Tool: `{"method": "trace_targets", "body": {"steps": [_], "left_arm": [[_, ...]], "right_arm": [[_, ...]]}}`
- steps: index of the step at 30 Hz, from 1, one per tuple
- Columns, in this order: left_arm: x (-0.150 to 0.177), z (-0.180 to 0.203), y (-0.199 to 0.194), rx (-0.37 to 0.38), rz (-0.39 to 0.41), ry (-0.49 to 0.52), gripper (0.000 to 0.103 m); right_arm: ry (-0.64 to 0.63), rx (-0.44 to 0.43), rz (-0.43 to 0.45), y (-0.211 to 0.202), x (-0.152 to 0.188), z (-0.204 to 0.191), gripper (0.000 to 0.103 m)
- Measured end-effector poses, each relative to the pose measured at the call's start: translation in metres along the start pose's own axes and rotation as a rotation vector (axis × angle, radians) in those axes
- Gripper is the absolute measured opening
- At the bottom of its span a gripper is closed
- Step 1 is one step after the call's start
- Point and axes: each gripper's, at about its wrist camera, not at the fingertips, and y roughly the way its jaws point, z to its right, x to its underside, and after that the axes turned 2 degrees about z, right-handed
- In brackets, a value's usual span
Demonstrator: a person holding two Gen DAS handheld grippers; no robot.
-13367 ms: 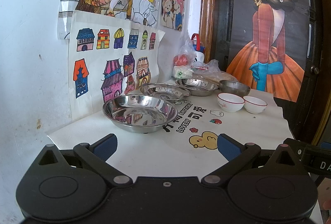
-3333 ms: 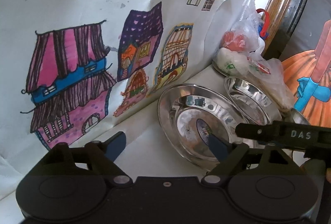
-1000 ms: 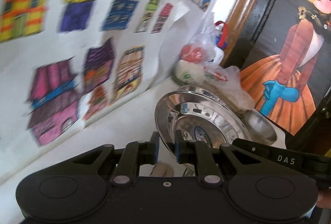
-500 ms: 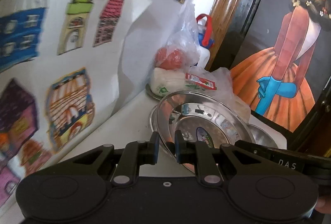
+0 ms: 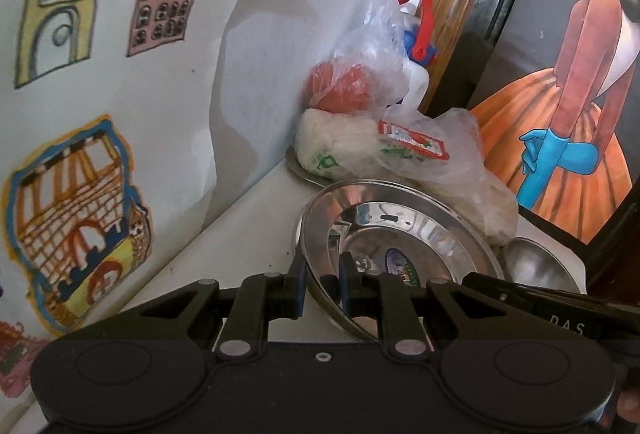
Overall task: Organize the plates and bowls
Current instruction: 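Carry the labeled plate with both grippers onto the other steel plate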
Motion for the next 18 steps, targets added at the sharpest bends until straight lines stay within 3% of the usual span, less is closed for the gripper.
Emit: {"method": "trace_targets", "body": {"steps": [18], "left_arm": [[0.002, 0.0, 0.011, -0.023, -0.008, 0.015, 0.02]], "right_arm": [[-0.057, 0.02, -0.011, 0.005, -0.003, -0.009, 0.026]]}}
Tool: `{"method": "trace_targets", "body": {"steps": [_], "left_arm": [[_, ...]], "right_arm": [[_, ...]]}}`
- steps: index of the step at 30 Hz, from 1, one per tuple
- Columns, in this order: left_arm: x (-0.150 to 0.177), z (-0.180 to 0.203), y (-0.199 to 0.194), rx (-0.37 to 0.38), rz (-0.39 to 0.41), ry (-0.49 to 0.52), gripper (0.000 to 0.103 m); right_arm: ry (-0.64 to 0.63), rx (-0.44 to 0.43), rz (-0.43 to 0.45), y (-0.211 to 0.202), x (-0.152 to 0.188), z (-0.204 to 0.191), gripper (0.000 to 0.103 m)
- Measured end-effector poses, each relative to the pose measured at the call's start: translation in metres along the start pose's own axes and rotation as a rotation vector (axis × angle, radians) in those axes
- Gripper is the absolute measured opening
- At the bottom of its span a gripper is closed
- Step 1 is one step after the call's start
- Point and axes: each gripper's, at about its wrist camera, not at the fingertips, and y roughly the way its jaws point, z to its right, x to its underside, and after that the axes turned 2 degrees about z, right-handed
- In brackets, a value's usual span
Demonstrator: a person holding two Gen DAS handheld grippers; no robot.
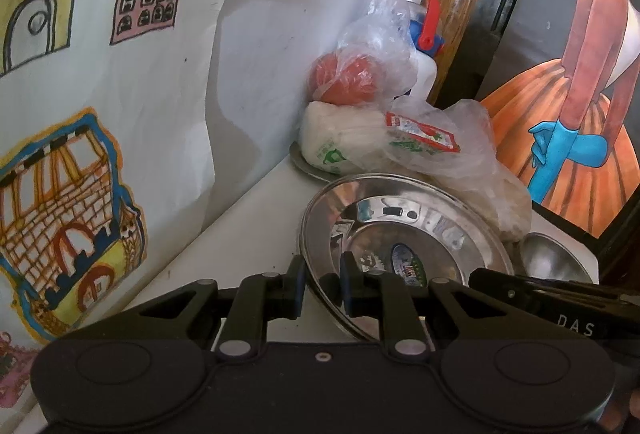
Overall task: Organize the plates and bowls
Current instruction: 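Carry the labeled plate with both grippers onto the other steel plate, then lower the plate onto the stack and open both grippers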
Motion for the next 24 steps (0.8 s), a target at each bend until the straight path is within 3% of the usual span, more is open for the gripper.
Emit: {"method": "trace_targets", "body": {"steps": [24], "left_arm": [[0.002, 0.001, 0.006, -0.025, -0.013, 0.015, 0.022]], "right_arm": [[-0.107, 0.044, 0.006, 0.001, 0.004, -0.014, 0.036]]}}
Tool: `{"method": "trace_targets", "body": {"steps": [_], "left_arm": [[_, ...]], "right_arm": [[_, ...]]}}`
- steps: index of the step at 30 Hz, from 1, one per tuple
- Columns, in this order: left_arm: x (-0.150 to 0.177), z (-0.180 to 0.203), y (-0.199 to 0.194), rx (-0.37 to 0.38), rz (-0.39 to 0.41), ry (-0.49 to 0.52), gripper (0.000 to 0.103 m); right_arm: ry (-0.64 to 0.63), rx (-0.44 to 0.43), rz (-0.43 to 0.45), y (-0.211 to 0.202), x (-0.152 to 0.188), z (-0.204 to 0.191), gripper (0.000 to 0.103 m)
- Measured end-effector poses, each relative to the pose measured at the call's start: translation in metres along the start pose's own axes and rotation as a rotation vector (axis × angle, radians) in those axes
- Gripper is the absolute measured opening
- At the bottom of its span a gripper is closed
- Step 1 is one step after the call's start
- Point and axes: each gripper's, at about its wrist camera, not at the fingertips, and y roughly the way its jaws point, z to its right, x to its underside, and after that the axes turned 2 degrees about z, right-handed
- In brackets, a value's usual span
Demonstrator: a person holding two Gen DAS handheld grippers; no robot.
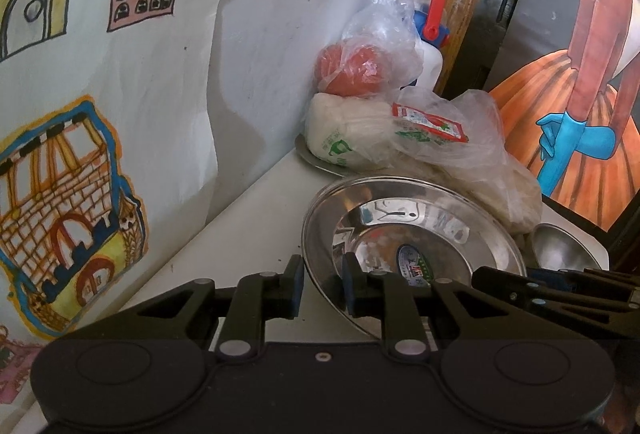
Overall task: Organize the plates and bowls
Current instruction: 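Lower the plate onto the stack and open both grippers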
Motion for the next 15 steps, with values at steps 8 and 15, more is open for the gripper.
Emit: {"method": "trace_targets", "body": {"steps": [8, 15], "left_arm": [[0.0, 0.0, -0.002, 0.003, 0.003, 0.004, 0.022], [-0.001, 0.001, -0.009, -0.005, 0.029, 0.026, 0.019]], "right_arm": [[-0.064, 0.017, -0.019, 0.001, 0.0, -0.008, 0.044], [-0.117, 0.048, -0.043, 0.001, -0.002, -0.013, 0.058]]}}
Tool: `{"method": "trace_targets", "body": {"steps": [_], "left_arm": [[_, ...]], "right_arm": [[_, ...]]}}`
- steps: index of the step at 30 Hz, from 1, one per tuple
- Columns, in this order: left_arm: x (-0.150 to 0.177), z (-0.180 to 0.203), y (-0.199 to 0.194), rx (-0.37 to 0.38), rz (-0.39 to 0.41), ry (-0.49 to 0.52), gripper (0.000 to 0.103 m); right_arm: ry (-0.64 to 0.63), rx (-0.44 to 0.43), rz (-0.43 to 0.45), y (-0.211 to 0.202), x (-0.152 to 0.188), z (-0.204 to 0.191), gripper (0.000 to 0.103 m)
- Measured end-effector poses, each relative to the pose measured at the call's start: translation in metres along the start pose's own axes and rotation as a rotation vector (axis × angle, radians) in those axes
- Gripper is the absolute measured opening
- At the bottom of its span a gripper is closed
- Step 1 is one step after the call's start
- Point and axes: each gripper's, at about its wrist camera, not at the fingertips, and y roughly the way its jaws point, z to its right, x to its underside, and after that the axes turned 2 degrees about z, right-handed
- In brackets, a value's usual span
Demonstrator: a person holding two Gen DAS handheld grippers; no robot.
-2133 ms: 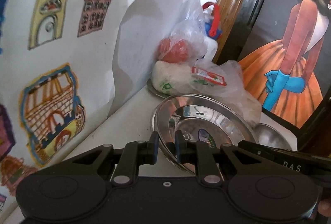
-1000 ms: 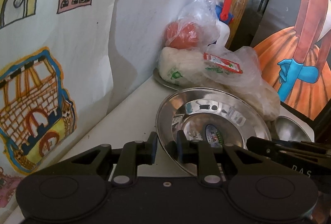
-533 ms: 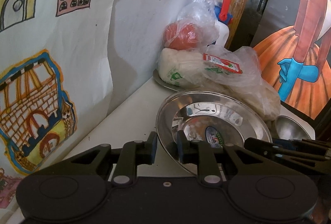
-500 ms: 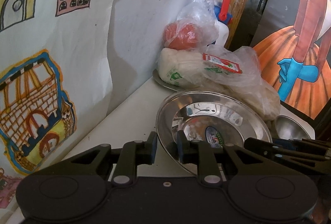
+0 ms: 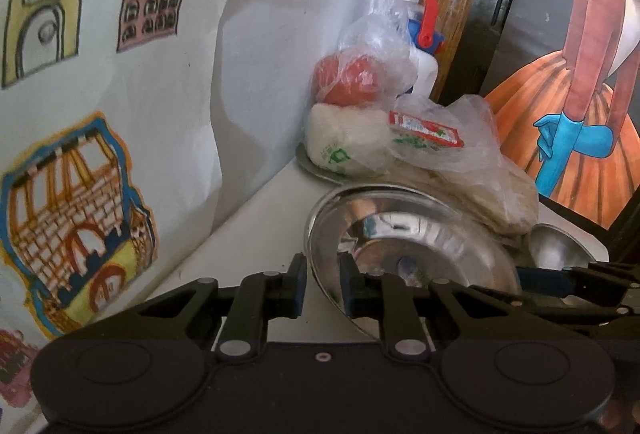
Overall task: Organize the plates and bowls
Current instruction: 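Lower the plate onto the stack and open both grippers, then pull both grippers back from the plate stack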
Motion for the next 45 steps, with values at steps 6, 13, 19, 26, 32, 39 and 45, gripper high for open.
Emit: {"method": "trace_targets", "body": {"steps": [6, 13, 19, 26, 32, 39, 45], "left_arm": [[-0.003, 0.0, -0.007, 0.008, 0.003, -0.006, 0.019], [-0.002, -0.002, -0.027, 0.025, 0.03, -0.014, 0.041], [0.0, 0.0, -0.056, 0.048, 0.076, -0.017, 0.07], [0.006, 0.01, -0.094, 0.079, 0.116, -0.007, 0.086], [0.017, 0.027, -0.125, 0.125, 0.126, 0.031, 0.098], [0.039, 0.049, -0.155, 0.174, 0.122, 0.078, 0.102], [0.066, 0.065, -0.172, 0.204, 0.097, 0.121, 0.102]], "right_arm": [[-0.008, 0.012, 0.03, -0.01, -0.003, -0.001, 0.068], [0.033, -0.015, 0.141, -0.043, 0.001, 0.005, 0.086], [0.05, -0.012, 0.236, -0.084, 0.008, 0.012, 0.095], [0.04, -0.012, 0.329, -0.14, 0.025, 0.018, 0.102], [0.031, -0.018, 0.34, -0.188, 0.049, 0.028, 0.103], [0.037, -0.003, 0.314, -0.233, 0.092, 0.032, 0.103], [0.036, -0.008, 0.28, -0.258, 0.133, 0.032, 0.103]]}}
